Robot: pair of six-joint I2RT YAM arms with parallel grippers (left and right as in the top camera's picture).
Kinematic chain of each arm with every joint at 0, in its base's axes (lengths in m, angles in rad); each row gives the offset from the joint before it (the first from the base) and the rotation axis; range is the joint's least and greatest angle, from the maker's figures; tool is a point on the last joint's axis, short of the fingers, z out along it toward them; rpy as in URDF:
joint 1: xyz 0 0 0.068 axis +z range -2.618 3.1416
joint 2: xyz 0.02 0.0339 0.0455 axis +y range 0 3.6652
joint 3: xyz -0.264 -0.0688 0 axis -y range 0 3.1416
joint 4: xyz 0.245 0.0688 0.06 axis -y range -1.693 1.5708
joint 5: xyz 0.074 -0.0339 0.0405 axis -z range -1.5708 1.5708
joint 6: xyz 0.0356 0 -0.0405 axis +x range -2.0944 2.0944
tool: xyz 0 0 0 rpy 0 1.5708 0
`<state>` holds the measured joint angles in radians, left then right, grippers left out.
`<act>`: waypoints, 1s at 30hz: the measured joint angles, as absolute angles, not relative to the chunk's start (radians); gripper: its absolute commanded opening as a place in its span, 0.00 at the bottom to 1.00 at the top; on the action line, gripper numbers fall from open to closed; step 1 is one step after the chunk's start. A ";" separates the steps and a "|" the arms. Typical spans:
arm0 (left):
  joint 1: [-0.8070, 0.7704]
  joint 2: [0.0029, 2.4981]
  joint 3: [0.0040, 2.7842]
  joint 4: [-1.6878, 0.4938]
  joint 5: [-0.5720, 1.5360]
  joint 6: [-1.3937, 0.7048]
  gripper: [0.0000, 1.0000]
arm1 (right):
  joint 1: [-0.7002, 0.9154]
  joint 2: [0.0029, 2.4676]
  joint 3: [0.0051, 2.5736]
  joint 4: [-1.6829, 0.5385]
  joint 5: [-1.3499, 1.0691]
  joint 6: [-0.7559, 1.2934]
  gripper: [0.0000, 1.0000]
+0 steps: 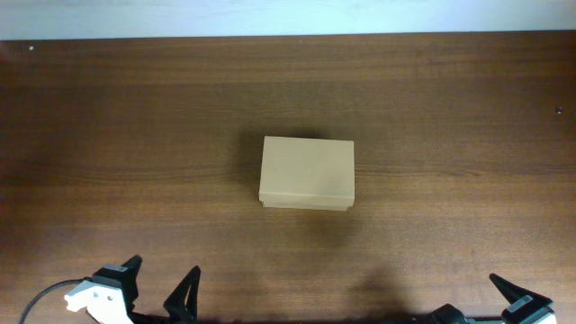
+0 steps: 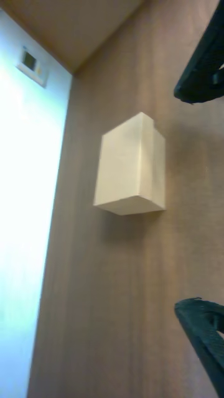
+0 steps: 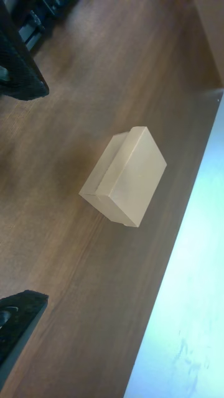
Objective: Pack container
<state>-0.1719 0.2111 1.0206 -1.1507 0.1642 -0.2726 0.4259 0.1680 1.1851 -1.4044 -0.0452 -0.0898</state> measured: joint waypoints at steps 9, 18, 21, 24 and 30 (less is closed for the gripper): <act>-0.172 0.211 1.021 -1.147 0.168 -0.273 1.00 | 0.426 0.168 1.185 -1.405 -0.045 -0.089 0.99; -0.172 0.210 1.002 -1.104 0.034 -0.265 1.00 | 0.426 0.168 1.185 -1.407 -0.045 -0.090 0.99; -0.172 0.207 0.947 -1.037 -0.049 -0.263 1.00 | 0.426 0.168 1.185 -1.406 -0.046 -0.090 0.99; -0.171 0.206 0.872 -0.963 -0.103 -0.252 1.00 | 0.426 0.168 1.185 -1.406 -0.046 -0.090 0.99; -0.128 0.205 0.706 -0.821 -0.140 -0.215 1.00 | 0.426 0.168 1.184 -1.407 -0.046 -0.090 0.99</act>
